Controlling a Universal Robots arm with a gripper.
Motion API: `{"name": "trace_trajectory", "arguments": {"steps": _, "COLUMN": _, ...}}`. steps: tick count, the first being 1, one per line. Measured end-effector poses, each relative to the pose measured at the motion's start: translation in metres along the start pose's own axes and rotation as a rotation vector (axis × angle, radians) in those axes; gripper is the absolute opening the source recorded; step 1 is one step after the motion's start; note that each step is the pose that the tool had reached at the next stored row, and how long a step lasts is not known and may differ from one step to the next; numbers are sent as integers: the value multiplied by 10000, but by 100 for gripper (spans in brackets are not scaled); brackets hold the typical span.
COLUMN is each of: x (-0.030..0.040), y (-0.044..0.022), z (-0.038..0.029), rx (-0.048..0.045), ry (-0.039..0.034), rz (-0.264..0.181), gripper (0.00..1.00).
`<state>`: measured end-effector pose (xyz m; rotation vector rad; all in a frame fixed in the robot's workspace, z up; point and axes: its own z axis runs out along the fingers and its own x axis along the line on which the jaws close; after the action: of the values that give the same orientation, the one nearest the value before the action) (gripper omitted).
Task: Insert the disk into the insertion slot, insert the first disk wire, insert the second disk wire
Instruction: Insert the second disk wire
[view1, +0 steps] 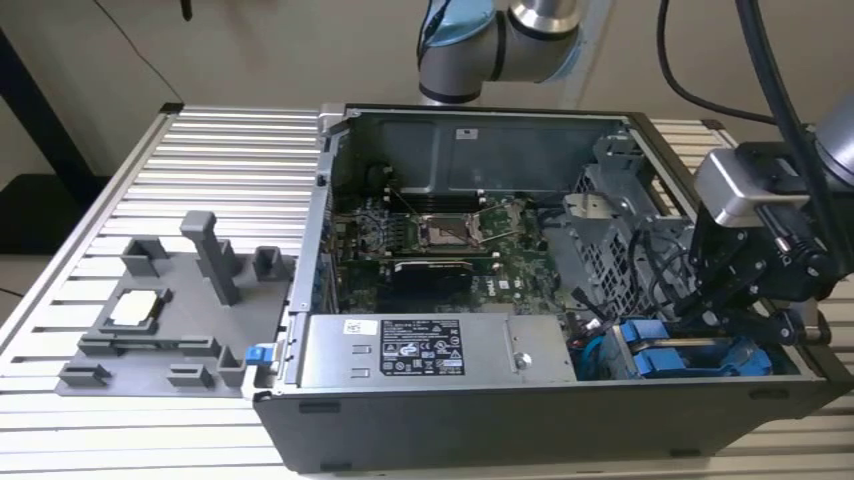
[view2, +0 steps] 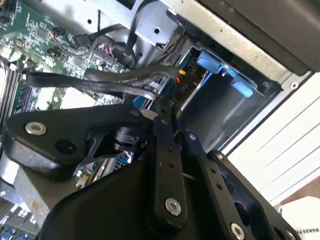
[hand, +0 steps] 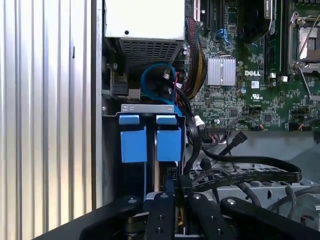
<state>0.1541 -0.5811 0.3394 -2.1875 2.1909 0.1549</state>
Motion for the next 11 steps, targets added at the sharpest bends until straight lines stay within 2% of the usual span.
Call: {"name": "trace_trajectory", "arguments": {"steps": 11, "x": 4, "y": -1, "z": 36, "rx": 3, "ry": 2, "rz": 45, "gripper": 16}}
